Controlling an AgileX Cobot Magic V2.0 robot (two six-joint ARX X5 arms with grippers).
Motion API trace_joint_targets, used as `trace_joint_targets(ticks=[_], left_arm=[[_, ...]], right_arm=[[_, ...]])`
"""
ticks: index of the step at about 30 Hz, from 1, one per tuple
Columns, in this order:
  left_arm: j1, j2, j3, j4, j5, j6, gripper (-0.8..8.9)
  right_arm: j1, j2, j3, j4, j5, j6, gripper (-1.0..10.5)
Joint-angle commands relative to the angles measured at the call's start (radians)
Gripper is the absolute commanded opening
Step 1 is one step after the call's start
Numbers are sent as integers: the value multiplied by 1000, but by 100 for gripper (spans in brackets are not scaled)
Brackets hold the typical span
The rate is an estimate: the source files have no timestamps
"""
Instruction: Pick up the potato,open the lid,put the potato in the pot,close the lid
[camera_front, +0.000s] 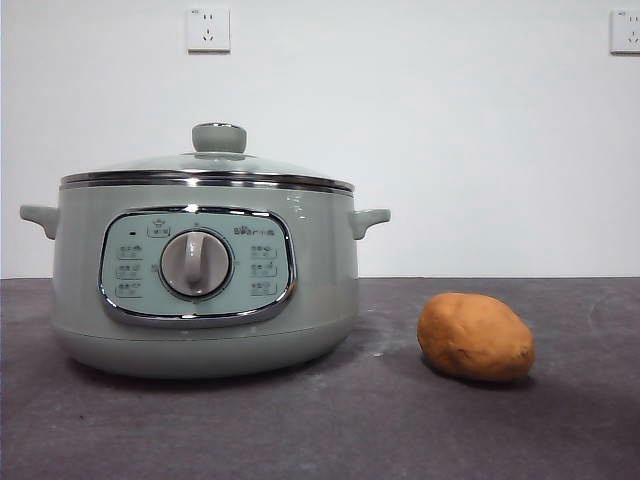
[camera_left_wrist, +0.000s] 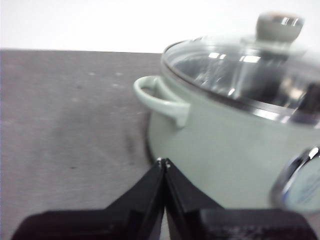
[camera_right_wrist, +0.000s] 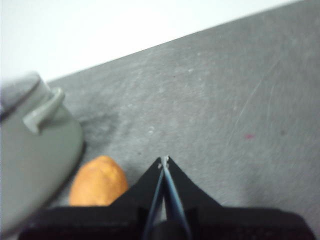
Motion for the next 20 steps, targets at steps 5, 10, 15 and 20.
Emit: trace_joint_targets(ticks=[5, 10, 15, 20], left_arm=[[2, -2, -11, 44, 17, -247, -6], [2, -1, 35, -13, 21, -247, -6], [2, 10, 150, -105, 21, -246, -6], [2, 48, 280, -109, 24, -238, -6]], right_arm=[[0, 1, -4, -11, -5, 148, -16], [0, 12, 68, -73, -4, 148, -16], [0, 79, 202, -137, -4, 120, -16], [0, 193, 364, -178, -4, 43, -16]])
